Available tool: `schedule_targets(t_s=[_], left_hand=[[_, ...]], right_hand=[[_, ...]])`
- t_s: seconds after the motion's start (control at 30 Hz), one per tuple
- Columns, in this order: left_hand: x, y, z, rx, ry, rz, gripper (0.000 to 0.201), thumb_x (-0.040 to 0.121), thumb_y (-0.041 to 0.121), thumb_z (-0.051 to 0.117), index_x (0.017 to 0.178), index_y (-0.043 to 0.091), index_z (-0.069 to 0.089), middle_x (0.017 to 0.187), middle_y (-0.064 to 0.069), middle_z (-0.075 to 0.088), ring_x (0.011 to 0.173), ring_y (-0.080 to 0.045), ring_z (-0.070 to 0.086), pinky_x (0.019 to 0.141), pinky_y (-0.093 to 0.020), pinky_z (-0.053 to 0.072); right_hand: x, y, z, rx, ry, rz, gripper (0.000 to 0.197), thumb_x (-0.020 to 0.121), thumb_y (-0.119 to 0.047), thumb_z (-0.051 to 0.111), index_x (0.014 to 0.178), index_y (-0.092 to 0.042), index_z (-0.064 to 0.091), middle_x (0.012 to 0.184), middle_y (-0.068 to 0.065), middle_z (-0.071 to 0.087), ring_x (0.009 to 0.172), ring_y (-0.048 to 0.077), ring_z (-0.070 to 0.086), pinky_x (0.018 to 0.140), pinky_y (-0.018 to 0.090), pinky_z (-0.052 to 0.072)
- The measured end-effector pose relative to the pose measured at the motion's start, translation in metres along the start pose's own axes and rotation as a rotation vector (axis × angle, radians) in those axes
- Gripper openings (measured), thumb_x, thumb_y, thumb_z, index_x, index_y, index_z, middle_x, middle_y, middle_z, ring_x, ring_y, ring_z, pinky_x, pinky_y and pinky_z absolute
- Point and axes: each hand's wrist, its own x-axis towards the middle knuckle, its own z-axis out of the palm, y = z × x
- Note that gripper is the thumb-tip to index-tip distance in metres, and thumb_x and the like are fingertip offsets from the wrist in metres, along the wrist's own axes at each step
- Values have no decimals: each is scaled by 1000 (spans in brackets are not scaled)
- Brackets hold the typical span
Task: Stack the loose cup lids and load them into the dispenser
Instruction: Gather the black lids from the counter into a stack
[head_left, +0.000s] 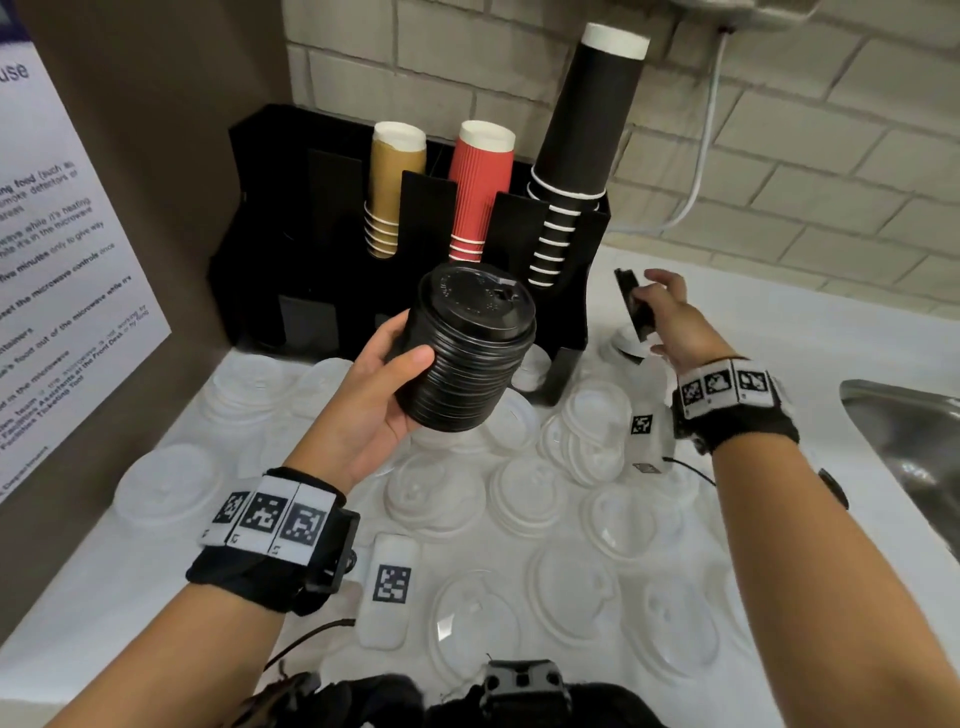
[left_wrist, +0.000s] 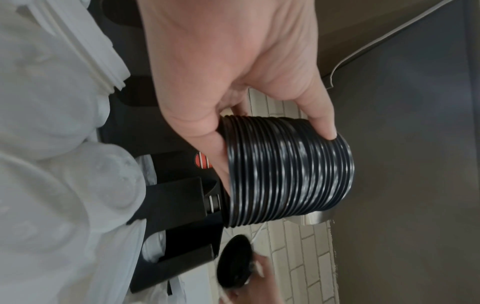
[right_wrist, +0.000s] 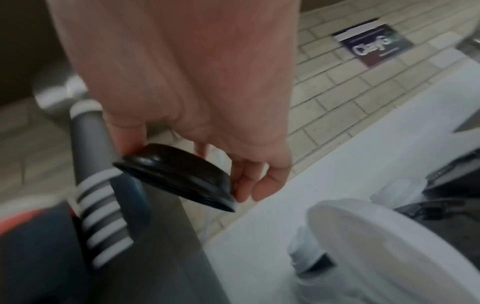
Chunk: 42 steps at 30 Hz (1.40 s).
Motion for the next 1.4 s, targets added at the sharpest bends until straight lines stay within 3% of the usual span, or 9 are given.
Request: schedule_targets(t_s=[0.1, 0.27, 0.37, 0.67, 0.83, 0.93, 1.13, 1.3, 1.4], left_hand=[[0, -5, 5, -8, -27, -28, 78, 72, 24, 68, 144, 13, 40, 124, -5, 62, 113, -21, 63, 89, -37, 57], [3, -11, 10, -13, -43, -45, 60, 79, 20, 63, 137, 19, 48, 114, -1, 68, 106, -18, 67, 80, -34, 59], [3, -11, 12, -9, -50, -36, 52, 78, 20, 65, 129, 24, 54, 119, -1, 65, 102, -14, 68, 74, -29, 57], [3, -9, 14, 67, -137, -25, 64, 64, 31, 77, 125, 30, 58, 120, 0, 64, 102, -14, 68, 71, -28, 56], [6, -10, 13, 45, -126, -38, 64, 65, 32, 77, 126, 30, 58, 120, 0, 66, 103, -16, 68, 73, -28, 57], [8, -13, 14, 26, -116, -57, 64, 72, 28, 75, 132, 27, 53, 116, -1, 69, 104, -17, 68, 74, -30, 57], [10, -17, 14, 28, -109, -82, 58, 78, 24, 65, 135, 26, 50, 114, 0, 71, 105, -18, 68, 76, -30, 57], [12, -19, 13, 35, -110, -74, 60, 80, 23, 62, 138, 24, 47, 117, 0, 69, 108, -18, 67, 79, -32, 57], [14, -18, 10, -7, -91, -60, 60, 79, 21, 61, 137, 21, 48, 114, 1, 68, 104, -15, 67, 77, -30, 58]], right_hand=[[-47, -17, 3, 262, 11, -152, 46, 76, -47, 49, 120, -34, 47, 77, -20, 65, 69, 2, 59, 71, 29, 42], [-125, -44, 24, 310, -150, -452, 43, 77, -36, 66, 119, -36, 53, 107, -5, 65, 103, 14, 62, 87, 30, 50], [-149, -56, 33, 270, -154, -530, 43, 77, -33, 68, 118, -31, 55, 115, -8, 62, 112, 10, 57, 87, 26, 50], [-154, -70, 42, 194, -177, -540, 36, 83, -18, 66, 118, -14, 63, 124, 9, 60, 117, 21, 57, 95, 44, 49], [-155, -76, 44, 124, -188, -547, 34, 80, -21, 66, 114, -25, 65, 127, 2, 58, 119, 11, 54, 88, 24, 42], [-156, -79, 45, 80, -171, -536, 33, 78, -26, 68, 110, -33, 64, 129, -3, 56, 121, 4, 51, 92, 23, 40], [-153, -76, 46, 36, -177, -531, 33, 83, -17, 72, 112, -32, 65, 130, -5, 53, 121, -4, 47, 88, 6, 34], [-144, -66, 35, 44, -173, -583, 44, 81, -42, 70, 123, -40, 59, 134, -8, 48, 125, 0, 45, 92, 9, 40], [-111, -45, 4, 174, 88, -414, 32, 85, -48, 56, 117, -52, 57, 130, -12, 50, 113, -2, 51, 83, 16, 47]])
